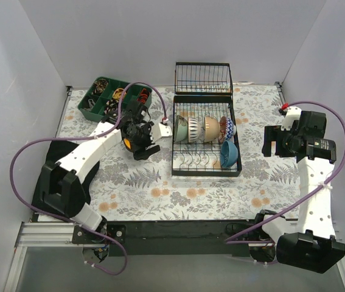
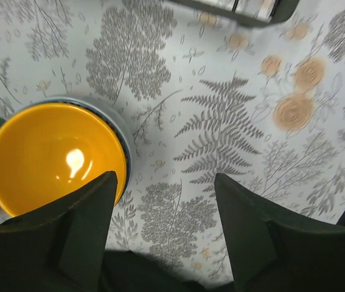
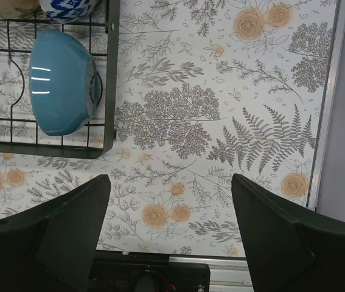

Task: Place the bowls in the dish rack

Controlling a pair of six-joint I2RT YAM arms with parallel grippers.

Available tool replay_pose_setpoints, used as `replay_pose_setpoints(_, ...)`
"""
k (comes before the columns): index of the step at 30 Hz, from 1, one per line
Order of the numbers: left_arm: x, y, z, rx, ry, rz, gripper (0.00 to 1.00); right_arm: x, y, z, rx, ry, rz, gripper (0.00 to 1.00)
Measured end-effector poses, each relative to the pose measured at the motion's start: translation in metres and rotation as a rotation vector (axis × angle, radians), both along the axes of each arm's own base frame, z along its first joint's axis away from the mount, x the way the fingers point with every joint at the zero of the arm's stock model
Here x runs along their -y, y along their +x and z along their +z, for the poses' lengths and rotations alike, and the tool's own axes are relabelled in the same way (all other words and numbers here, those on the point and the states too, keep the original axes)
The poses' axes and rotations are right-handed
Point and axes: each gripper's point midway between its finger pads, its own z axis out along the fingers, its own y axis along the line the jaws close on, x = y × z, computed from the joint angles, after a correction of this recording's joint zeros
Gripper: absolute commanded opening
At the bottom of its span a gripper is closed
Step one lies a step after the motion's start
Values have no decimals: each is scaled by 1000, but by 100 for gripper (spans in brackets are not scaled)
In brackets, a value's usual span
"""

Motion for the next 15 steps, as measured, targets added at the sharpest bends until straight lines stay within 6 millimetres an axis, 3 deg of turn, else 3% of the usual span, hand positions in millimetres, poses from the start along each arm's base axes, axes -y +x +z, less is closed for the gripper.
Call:
replay_pose_setpoints(6,-32,16,-46,-76,165,-30,62,-6,-6,2,24,20,7,89)
replay_pose_setpoints(15,-51,38,-63,-49,267,-48,54,-12,-12,-4,24,48,15,89)
